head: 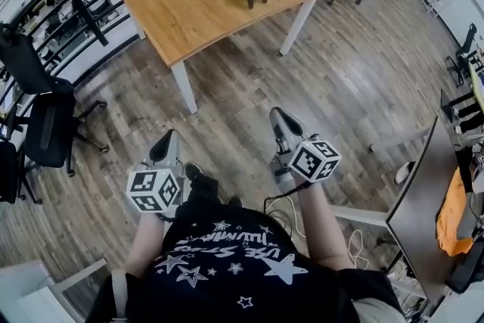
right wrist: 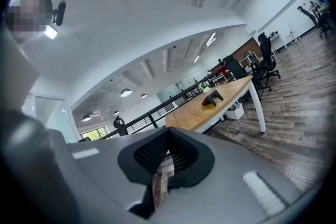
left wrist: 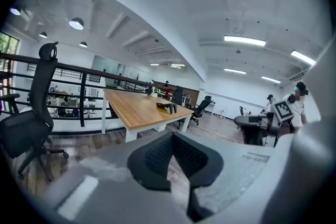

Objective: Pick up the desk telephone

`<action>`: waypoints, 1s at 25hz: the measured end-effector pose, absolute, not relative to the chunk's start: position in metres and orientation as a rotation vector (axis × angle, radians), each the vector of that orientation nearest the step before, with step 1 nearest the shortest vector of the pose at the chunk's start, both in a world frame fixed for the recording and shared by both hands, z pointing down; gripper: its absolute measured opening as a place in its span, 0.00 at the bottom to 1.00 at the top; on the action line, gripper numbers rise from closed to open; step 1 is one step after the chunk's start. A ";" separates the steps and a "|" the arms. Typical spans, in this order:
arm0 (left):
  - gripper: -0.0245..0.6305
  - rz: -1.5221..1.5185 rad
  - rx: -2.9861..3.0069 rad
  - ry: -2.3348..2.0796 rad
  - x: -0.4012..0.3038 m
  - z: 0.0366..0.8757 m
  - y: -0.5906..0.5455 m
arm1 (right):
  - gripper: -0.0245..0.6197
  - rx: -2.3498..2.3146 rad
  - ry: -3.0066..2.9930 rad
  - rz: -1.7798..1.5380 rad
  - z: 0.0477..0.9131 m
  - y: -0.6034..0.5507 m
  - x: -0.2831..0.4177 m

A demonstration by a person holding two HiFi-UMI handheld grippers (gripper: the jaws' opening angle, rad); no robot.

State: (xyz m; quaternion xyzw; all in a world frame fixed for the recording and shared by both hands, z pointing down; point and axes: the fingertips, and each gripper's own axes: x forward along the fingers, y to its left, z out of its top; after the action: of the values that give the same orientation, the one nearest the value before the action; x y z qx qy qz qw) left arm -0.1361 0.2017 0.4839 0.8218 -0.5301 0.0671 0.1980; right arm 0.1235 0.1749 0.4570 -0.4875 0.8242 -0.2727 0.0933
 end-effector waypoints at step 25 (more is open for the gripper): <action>0.04 0.256 2.264 -1.463 -0.146 0.519 0.096 | 0.04 -1.576 2.393 -0.904 0.500 0.092 0.143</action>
State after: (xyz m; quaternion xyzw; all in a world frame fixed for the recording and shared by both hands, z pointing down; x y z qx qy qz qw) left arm -0.1457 0.0956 0.5188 0.8166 -0.5276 0.0924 0.2152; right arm 0.1434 0.0918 0.5003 -0.5233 0.7946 -0.3002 0.0686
